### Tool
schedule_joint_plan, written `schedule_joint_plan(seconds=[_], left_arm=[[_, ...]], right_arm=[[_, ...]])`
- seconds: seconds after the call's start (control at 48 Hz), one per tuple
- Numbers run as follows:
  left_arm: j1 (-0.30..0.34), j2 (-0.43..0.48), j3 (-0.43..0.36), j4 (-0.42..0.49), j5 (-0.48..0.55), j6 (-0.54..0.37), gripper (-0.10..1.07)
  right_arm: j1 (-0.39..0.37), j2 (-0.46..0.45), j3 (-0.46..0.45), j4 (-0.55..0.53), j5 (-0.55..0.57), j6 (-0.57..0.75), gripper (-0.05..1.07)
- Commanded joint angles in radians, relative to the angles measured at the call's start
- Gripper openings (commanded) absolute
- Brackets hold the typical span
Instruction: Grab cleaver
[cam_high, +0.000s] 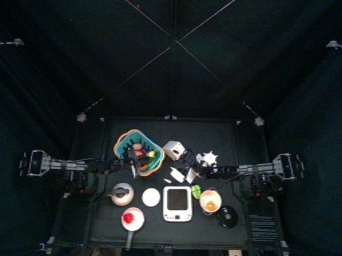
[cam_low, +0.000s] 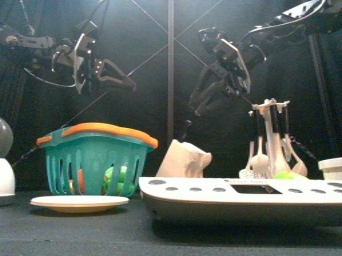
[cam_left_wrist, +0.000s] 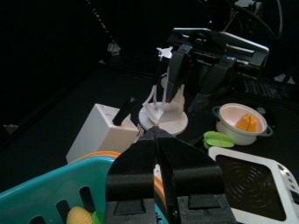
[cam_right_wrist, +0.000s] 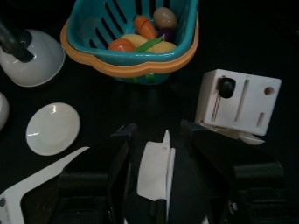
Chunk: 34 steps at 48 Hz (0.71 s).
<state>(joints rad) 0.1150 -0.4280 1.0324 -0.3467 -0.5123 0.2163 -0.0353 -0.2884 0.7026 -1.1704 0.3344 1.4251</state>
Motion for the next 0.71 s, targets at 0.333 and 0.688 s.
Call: schedule_joint_plan(seconds=[0.333, 0.688], left_arm=[[0.092, 0.256, -0.232, -0.187, -0.063, -0.002, 0.35], [0.135, 0.528, -0.515, -0.327, 0.015, -0.006, 0.35]], right_arm=[[-0.127, 0.077, -0.087, -0.061, 0.048, 0.0, 0.81], [-0.152, 0.184, -0.135, -0.061, 0.067, 0.005, 0.8]])
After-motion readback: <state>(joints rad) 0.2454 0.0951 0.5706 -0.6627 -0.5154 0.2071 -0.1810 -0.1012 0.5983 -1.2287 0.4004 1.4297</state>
